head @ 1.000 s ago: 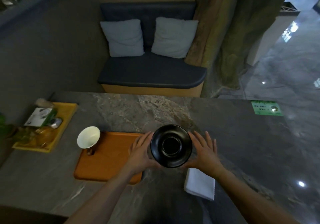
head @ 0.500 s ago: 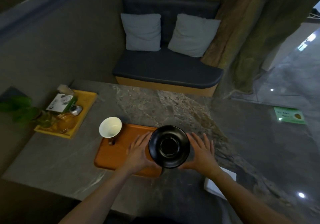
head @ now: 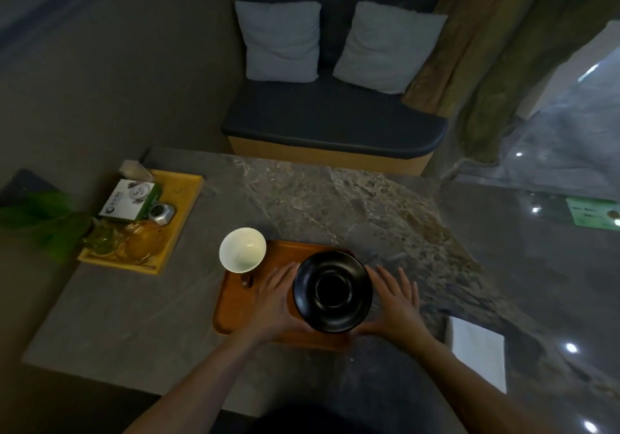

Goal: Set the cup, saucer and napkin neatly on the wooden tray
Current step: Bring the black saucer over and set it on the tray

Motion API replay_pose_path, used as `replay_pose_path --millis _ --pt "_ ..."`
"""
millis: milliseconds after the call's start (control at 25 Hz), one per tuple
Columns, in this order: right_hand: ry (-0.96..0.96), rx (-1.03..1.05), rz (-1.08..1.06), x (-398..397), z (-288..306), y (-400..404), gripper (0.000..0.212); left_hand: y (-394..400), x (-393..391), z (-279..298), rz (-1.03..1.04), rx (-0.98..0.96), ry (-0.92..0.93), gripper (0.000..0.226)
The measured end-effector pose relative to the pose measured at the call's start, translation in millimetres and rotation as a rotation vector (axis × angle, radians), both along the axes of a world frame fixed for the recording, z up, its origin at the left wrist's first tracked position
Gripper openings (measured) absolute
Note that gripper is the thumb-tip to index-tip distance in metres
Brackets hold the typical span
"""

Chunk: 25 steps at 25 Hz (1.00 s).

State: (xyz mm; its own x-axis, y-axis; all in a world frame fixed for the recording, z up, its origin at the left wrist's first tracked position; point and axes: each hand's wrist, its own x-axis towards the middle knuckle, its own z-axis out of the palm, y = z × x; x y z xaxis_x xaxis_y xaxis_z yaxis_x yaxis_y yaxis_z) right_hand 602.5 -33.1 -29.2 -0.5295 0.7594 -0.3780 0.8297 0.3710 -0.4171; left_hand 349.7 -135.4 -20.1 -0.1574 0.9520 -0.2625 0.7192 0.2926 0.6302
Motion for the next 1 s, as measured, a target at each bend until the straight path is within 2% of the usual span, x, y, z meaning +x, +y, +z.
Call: replay_pose_path --millis 240,520,1000 --pt "-0.019 -0.042 -0.039 -10 -18 -8 0.125 -2 -14 -27 -0.039 -0.007 -0.05 0.12" --pt "-0.04 -0.074 -0.057 -15 -38 -5 0.127 3 -22 -58 -0.048 -0.128 -0.013 0.129" --pt "-0.086 -0.059 -0.038 -24 -53 0 0.125 6 -26 -73 -0.036 -0.195 0.034 0.13"
